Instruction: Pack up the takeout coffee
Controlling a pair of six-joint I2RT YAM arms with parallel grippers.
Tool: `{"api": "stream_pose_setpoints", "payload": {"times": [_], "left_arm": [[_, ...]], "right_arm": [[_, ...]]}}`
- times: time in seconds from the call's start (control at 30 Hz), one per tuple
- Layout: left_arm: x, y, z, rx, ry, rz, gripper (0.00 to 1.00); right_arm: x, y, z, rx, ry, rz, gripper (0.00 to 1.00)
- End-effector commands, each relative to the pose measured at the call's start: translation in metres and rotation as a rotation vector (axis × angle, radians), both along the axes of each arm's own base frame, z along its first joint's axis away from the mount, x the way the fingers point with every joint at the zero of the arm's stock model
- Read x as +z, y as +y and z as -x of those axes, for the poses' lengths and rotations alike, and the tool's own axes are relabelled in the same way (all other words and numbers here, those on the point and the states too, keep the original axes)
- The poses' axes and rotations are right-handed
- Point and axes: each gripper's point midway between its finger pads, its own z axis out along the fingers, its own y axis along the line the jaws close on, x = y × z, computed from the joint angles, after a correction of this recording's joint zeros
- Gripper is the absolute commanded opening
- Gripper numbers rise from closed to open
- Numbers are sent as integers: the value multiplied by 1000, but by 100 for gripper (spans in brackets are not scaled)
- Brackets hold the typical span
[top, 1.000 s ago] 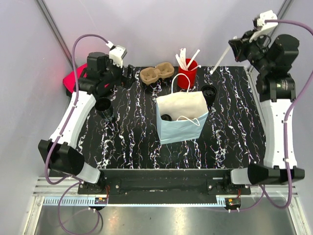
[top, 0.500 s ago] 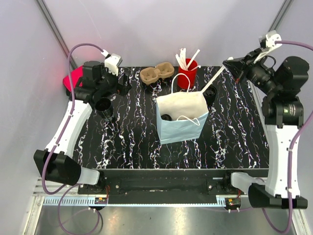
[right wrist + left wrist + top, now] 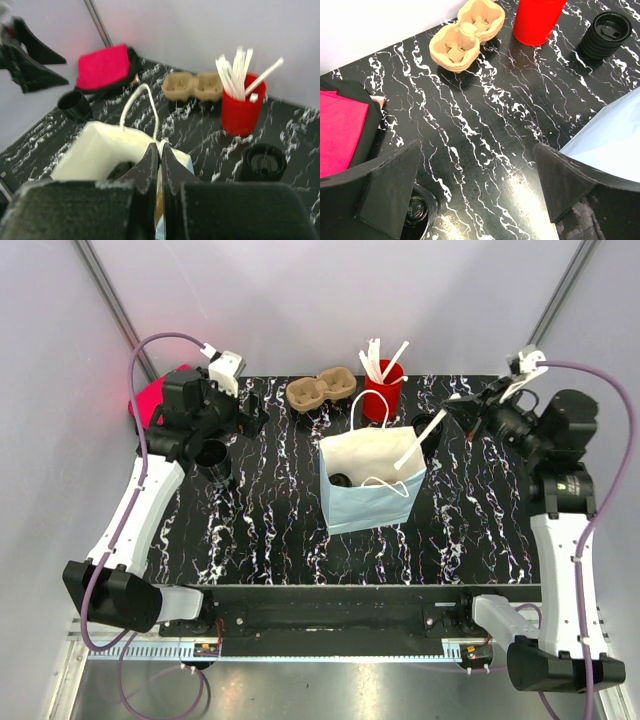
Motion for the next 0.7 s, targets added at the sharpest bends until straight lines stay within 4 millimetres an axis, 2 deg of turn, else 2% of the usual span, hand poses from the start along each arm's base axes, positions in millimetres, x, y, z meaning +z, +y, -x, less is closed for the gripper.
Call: {"api": "stream_pose_setpoints", "payload": {"times": [0.0, 0.33, 0.4, 0.5, 0.67], "left_arm": [[24, -3, 2, -15, -81, 43, 99], [22, -1, 2, -5, -80, 55, 99], [21, 0, 1, -2, -74, 57, 99], [21, 1, 0, 2, -69, 56, 99], [23, 3, -2, 7, -67, 51, 99]], "right_arm": [[-13, -3, -15, -19, -40, -9, 3], [-50, -6, -15, -51, 34, -43, 7], [-52, -6, -12, -48, 42, -43, 13], [-57, -7, -8, -50, 63, -40, 17], [-55, -10, 0, -59, 74, -2, 33]]}}
